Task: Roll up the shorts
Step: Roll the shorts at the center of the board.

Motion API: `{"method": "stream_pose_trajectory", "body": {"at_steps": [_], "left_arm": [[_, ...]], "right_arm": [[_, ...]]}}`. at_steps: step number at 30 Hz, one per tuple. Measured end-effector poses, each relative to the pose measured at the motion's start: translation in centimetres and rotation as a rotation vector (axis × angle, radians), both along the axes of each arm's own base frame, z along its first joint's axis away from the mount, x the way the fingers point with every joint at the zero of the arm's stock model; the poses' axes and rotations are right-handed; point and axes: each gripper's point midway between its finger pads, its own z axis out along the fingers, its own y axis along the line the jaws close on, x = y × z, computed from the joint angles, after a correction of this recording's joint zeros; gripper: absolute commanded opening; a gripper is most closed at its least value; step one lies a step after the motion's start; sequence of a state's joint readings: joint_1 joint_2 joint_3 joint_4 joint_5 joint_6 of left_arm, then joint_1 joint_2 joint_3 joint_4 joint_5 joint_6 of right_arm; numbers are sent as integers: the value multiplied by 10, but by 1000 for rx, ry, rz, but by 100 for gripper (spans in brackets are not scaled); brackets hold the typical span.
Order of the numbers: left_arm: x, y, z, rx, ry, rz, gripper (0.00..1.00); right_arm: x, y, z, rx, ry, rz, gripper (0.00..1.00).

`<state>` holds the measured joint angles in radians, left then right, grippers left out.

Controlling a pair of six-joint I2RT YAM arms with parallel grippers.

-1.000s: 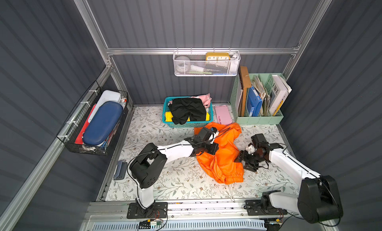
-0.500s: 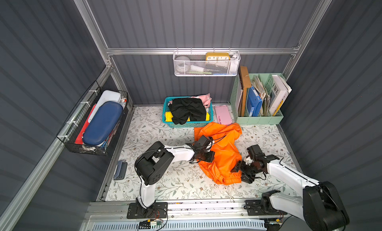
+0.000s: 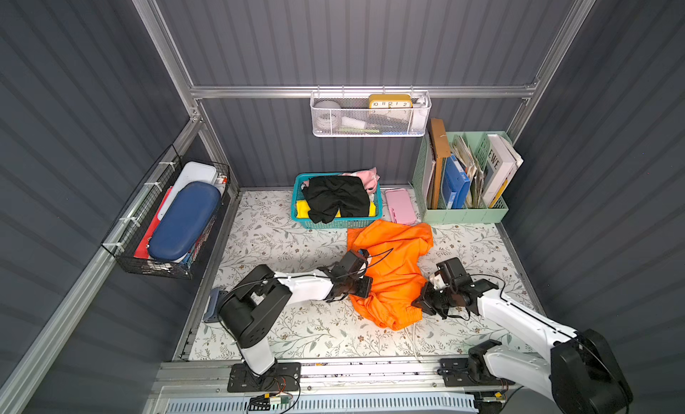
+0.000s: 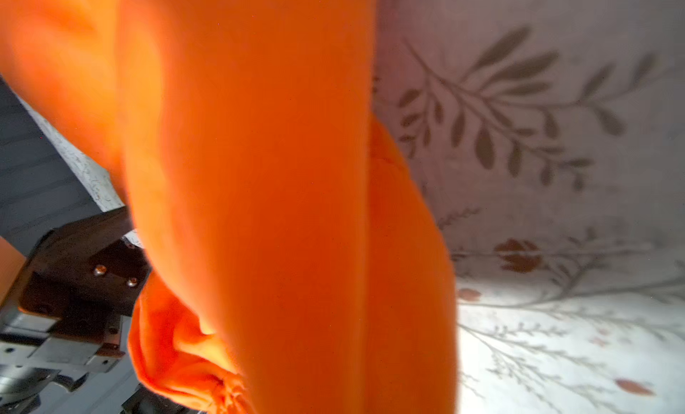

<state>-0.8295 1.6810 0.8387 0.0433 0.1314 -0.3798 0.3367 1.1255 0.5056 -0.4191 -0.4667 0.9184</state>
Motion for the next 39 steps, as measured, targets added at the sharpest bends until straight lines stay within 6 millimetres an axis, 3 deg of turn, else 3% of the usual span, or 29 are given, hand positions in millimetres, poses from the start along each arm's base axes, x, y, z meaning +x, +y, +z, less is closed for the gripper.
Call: {"method": "stream_pose_trajectory", "body": {"at_steps": [2,6,8,11,17,22,29,36,39], "left_arm": [[6,-5,36,-57,-111,-45,45],[8,-20,107,-186,-322,-133,78],[0,-29,133,-232,-416,-188,88],[-24,-47,144,-260,-512,-269,93],[-84,-78,110,-186,-604,-422,100],[-100,-97,81,-100,-702,-442,100],[-88,-101,28,74,-791,-363,100],[-59,-89,17,196,-872,-206,99],[-53,-84,11,232,-882,-169,92]], "right_arm": [[8,3,8,15,-14,-16,0],[16,6,15,38,-9,-59,0],[19,7,18,48,-1,-84,0],[25,9,24,71,2,-123,0],[33,12,31,115,19,-199,0],[38,14,37,138,27,-235,0],[38,14,39,155,40,-264,0],[42,16,47,180,21,-278,0],[43,17,48,190,18,-279,0]]}}
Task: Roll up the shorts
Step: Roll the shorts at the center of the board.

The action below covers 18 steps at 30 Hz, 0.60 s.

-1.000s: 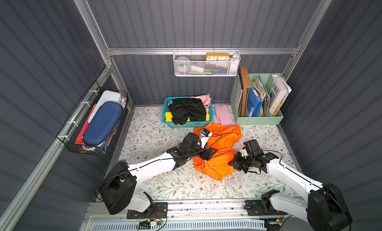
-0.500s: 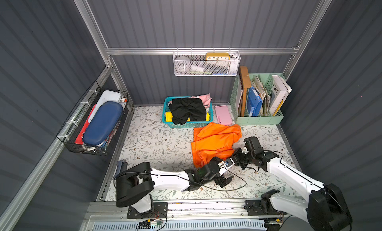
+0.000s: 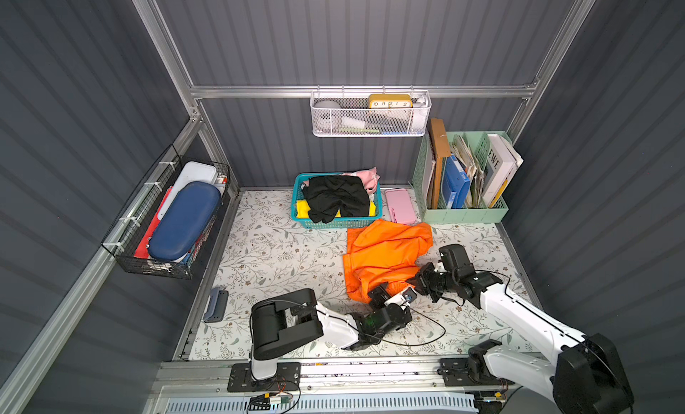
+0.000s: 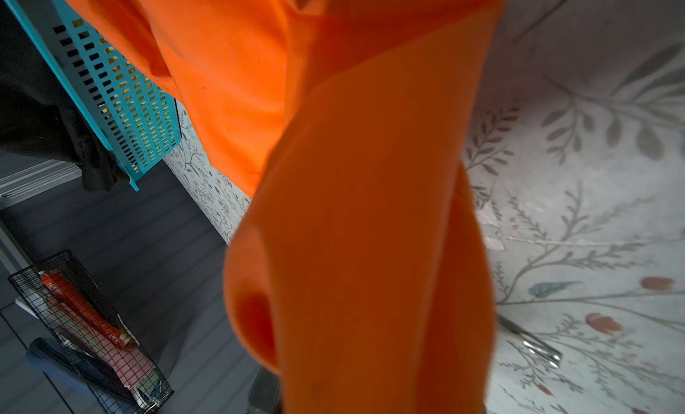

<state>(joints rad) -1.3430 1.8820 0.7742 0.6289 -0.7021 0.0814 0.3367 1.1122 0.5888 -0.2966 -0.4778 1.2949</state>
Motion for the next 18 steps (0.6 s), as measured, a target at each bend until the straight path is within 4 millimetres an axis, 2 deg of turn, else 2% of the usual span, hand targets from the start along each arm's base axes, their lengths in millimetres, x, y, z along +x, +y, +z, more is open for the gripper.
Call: {"method": "stream_pose_trajectory", "body": {"at_steps": [3,9,11,13,14,18], "left_arm": [[4,4,-7,6,0,39,65],[6,9,-11,-6,22,79,39],[5,12,-12,-13,32,84,26],[4,16,-13,-22,45,83,6],[3,18,-12,-28,52,83,0],[1,27,2,-58,69,60,0]], "right_arm": [[0,1,1,8,-1,2,0],[-5,-2,-2,20,1,-3,0],[-6,-3,-2,23,2,-4,0],[-7,-3,-4,23,5,-2,0],[-8,-3,-4,23,5,4,0],[-11,-5,-6,18,5,29,1]]}}
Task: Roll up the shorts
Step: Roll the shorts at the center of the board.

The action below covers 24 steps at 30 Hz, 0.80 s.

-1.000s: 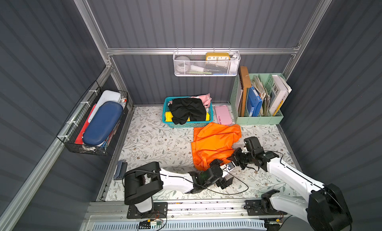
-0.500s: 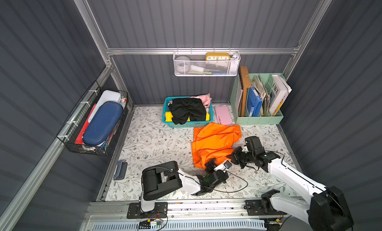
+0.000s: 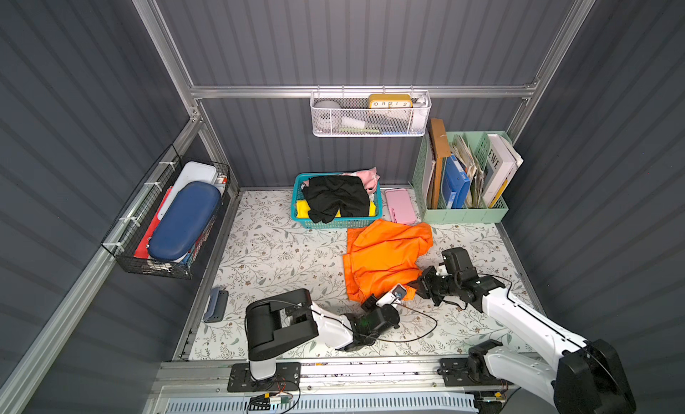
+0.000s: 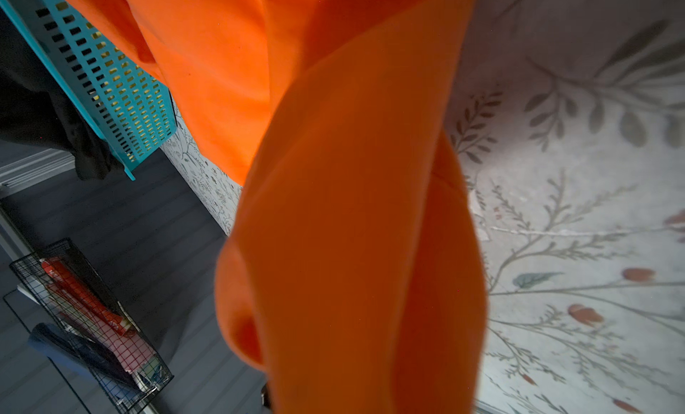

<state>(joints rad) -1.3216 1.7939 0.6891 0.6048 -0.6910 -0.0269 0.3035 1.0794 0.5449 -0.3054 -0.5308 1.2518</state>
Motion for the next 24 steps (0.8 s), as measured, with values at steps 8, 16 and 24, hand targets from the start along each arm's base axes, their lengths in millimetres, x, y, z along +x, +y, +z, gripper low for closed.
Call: {"method": "stream_pose_trajectory", "body": {"at_steps": [8,16,24], "left_arm": [[1,16,38,-74,92,-164,0],[14,-1,94,-61,227,-443,0],[19,-19,117,-21,324,-641,0]], "right_arm": [[-5,-7,3,-52,-40,89,54],[7,-25,45,-251,-254,226,59],[1,-39,67,-410,-461,363,58]]}}
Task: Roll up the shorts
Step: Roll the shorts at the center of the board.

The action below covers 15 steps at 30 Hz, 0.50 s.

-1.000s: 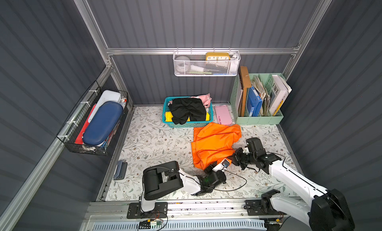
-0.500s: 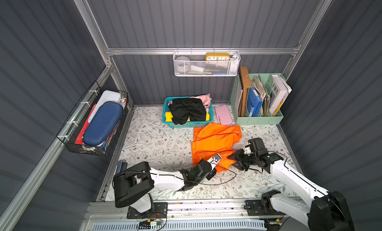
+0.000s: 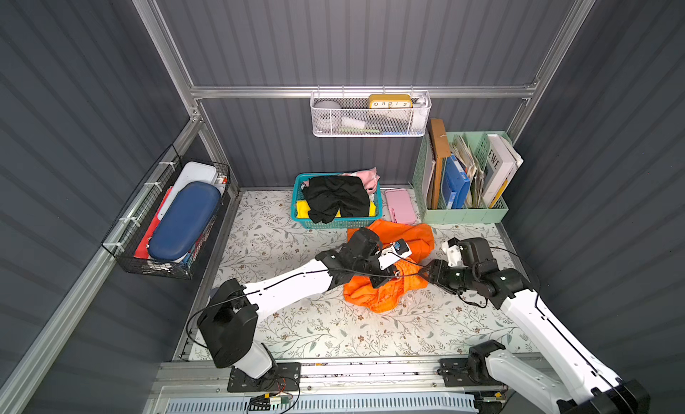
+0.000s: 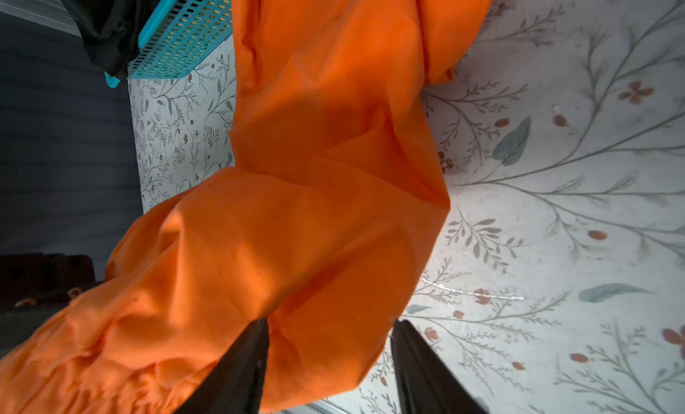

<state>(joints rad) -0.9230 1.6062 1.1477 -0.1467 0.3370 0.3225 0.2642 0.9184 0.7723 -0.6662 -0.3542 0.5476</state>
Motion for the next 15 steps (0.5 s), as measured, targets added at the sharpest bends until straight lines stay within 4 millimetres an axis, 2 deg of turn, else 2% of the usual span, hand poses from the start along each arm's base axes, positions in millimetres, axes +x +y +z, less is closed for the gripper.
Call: {"method": "stream_pose_trajectory", "body": {"at_steps": [4,5,7,10,12,13,14,15], "left_arm": [[-10,3,-41,76,113,-59,0],[-10,4,-49,87,136,-64,0],[-6,8,-61,101,173,-64,0],[5,15,-72,106,209,-52,0],[15,20,-79,109,228,-44,0],[20,21,-82,111,238,-43,0],[24,21,-83,111,244,-46,0],[29,20,-84,109,254,-51,0]], "right_arm": [[-7,5,21,-27,-144,106,55],[-9,7,26,-27,-175,128,50],[-14,12,34,-22,-235,177,31],[-23,20,37,-2,-263,241,15],[-28,26,34,5,-256,274,18],[-31,29,32,9,-245,294,33],[-34,33,30,14,-229,306,43],[-37,37,27,16,-212,323,49]]}}
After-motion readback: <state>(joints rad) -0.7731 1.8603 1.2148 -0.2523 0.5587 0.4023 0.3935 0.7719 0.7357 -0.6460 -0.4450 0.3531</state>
